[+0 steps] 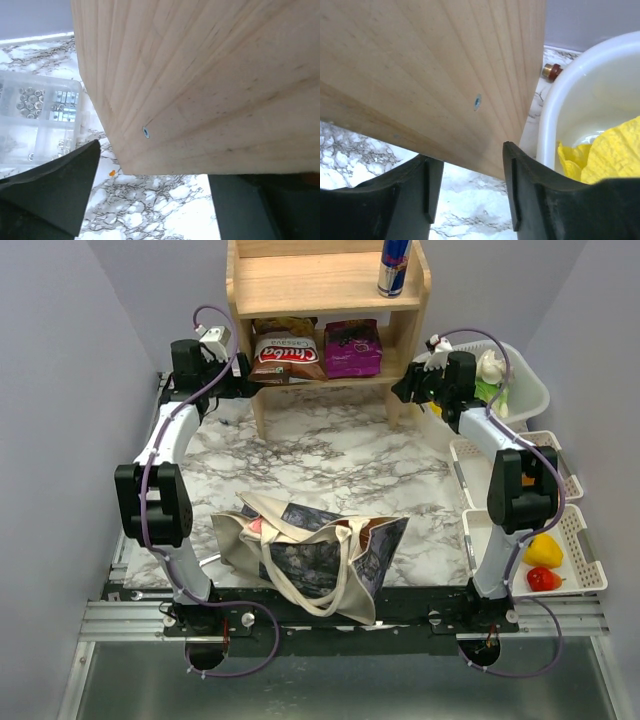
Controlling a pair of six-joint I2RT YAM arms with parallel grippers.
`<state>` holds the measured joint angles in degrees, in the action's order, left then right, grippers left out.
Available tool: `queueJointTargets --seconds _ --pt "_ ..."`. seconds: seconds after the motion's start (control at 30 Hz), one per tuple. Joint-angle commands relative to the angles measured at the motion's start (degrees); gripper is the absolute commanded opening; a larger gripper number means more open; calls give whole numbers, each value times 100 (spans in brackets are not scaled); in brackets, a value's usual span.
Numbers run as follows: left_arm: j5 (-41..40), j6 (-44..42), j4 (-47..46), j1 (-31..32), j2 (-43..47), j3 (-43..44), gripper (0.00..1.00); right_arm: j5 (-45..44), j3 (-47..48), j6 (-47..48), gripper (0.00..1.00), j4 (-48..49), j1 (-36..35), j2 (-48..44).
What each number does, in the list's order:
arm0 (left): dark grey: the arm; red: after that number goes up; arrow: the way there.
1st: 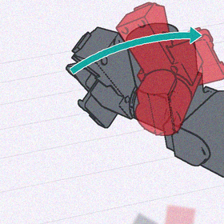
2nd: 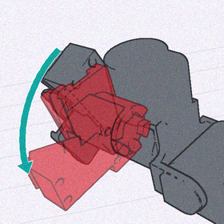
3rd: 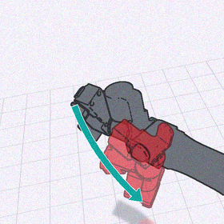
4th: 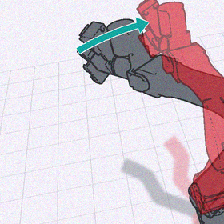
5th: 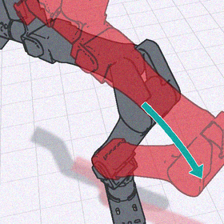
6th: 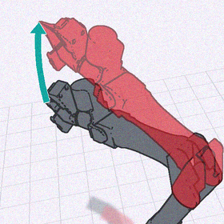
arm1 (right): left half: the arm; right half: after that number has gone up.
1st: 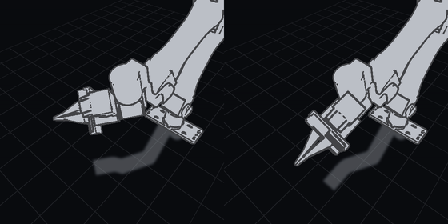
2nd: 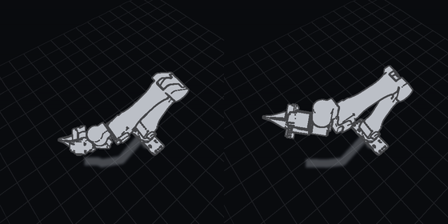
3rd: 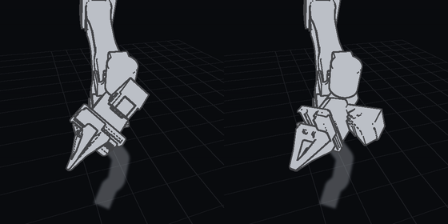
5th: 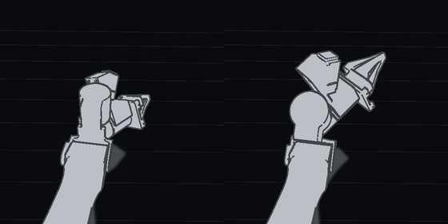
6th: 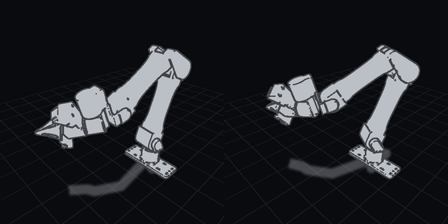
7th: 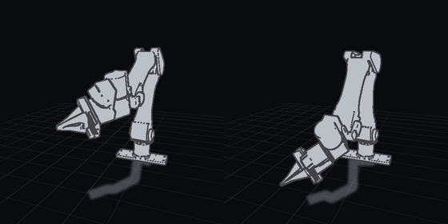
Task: Untie the knot of the grocery bags and take out the mixed food
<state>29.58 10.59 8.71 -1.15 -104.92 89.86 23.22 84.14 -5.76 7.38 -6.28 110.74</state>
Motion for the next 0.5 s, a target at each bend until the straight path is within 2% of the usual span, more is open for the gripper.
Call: queueJointTargets --seconds 0.0,0.07,0.2,0.23,0.27,0.4,0.47 --pt "-153 -41 115 -257 311 -330 98 -247 210 72 63 -55 21 -43" --pt "240 107 68 -415 704 -698 98 -200 50 213 72 -294 22 -326" --pt "637 314 -19 -814 1575 -1330 99 -249 -434 349 84 -721 20 -1070" --pt "700 290 48 -920 1802 -1448 98 -309 -453 342 89 -1094 28 -1231" --pt "805 245 126 -1010 2033 -1563 99 -330 -390 397 99 -1430 28 -1326" --pt "1517 -567 817 -1295 3004 -1929 98 -151 -415 906 100 -2839 44 -2109" --pt "2189 -1730 1780 -1296 3457 -1798 99 349 -506 1329 100 -3494 41 -2616"
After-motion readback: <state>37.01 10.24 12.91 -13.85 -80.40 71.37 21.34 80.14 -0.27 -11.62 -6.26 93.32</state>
